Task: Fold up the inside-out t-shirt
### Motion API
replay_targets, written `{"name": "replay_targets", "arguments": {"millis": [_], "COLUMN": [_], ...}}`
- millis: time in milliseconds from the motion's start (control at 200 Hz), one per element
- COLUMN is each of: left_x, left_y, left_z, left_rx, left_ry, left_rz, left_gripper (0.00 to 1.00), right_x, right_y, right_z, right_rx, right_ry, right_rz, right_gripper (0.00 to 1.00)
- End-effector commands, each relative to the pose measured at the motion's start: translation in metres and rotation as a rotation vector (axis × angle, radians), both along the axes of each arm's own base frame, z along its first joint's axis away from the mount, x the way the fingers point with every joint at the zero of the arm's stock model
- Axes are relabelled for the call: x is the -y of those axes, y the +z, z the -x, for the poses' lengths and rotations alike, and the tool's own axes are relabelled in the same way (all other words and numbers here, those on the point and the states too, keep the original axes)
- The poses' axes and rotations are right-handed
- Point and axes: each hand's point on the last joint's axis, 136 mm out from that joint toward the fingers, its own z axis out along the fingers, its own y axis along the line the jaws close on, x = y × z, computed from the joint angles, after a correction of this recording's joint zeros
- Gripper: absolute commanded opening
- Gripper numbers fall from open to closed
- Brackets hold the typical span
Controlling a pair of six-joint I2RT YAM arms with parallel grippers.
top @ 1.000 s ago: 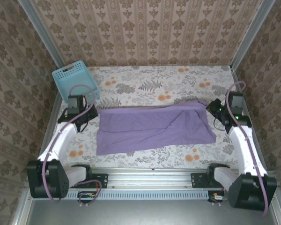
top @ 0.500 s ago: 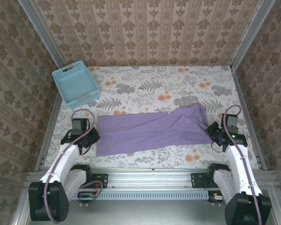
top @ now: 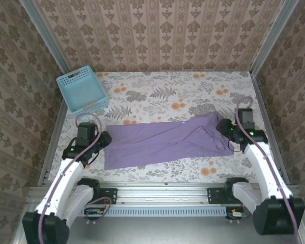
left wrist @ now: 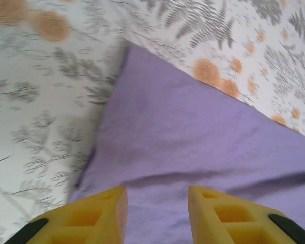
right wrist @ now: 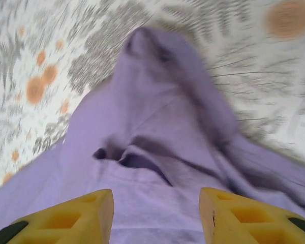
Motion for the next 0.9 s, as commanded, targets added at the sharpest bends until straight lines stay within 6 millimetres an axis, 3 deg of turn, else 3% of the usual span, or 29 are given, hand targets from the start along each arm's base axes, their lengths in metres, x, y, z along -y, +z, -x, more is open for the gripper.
{"name": "replay_targets", "arguments": {"millis": [0,155,430,725,895], "left_x": [0.02,0.034,0.035,0.029,0.028], "left_y": [0.001,-0.021,-0.044,-0.055,-0.058], "left_z": [-0.014,-0.018,-0.018,-0.016,-0.016], "left_rx": [0.02,-0.04,-0.09,-0.119,-0.126], "left_ry": [-0.069,-0.11,-0.118,-0.101,-0.101], "left_rz": [-0.04,-0.046,-0.061,-0.085,-0.086], "left_gripper": [0.37,0.39,0.42,0.46,0.47], "right_x": [-0.031,-0.054,-0.067,-0.067,-0.07], "right_y": [-0.007,-0.024,-0.053,-0.075,-0.083], "right_z": [-0.02,-0.045,-0.07,-0.063,-0.049], "right_rx": [-0.015,-0.058,-0.147,-0.239,-0.276], "right_ry": [0.169,0.253,0.298,0.276,0.29], "right_rz": [0.054,0.074,0.15,0.229,0.249], "right_gripper": [0.49,0.5,0.51,0.38,0.15]}}
